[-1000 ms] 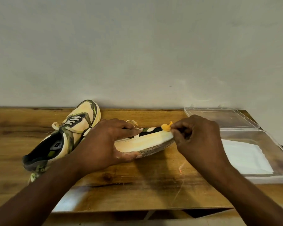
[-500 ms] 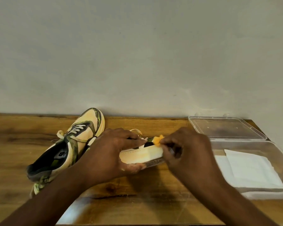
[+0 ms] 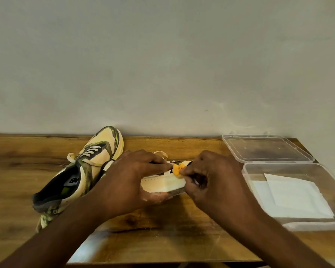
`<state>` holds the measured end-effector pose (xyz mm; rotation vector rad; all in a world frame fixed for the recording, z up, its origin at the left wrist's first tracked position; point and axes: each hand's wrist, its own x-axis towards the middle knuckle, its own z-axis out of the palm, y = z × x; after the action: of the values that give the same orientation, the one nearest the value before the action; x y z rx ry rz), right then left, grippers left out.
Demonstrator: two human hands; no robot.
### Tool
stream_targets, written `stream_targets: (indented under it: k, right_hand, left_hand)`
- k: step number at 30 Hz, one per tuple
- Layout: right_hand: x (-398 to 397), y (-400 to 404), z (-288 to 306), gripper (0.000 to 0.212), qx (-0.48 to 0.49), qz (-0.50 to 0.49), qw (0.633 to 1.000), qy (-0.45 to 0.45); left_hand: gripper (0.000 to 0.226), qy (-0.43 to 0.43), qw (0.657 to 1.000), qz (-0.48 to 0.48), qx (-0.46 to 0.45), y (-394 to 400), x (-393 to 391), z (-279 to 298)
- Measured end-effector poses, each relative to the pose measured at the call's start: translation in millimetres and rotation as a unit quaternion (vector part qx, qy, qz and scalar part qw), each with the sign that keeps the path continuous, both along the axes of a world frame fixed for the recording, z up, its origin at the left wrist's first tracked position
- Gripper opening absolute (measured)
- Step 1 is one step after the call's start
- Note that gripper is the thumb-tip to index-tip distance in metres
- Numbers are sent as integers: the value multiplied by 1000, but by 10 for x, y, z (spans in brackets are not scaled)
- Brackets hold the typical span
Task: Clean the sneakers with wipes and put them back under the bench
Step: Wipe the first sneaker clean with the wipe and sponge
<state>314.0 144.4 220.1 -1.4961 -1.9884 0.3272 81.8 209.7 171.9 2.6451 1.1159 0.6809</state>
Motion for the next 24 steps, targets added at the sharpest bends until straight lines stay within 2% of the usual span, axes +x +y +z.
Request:
stream_targets:
  k: [3, 7, 10, 14, 20, 24]
  right_hand:
    - [262, 97, 68, 19, -32, -37, 998, 47]
    - [441, 184, 57, 17, -13, -121, 991, 46]
    - [191, 85, 3, 20, 15, -77, 996, 42]
    - [88, 28, 54, 18, -15, 4, 1000, -5]
    - [428, 195, 93, 19, -15, -102, 995, 16]
    - [184, 76, 55, 20, 0, -38, 999, -2]
  left_hand:
    - [68, 0, 1000, 5, 4, -13, 1, 16]
    - [69, -8, 1000, 8, 1, -11, 14, 30]
    - [68, 3, 1000, 7, 3, 1, 17, 25]
    - [67, 12, 1000, -1, 7, -9, 5, 13]
    - [68, -1, 1000, -3, 15, 7, 18, 9]
    - [68, 8, 1000, -5, 17, 6, 14, 15]
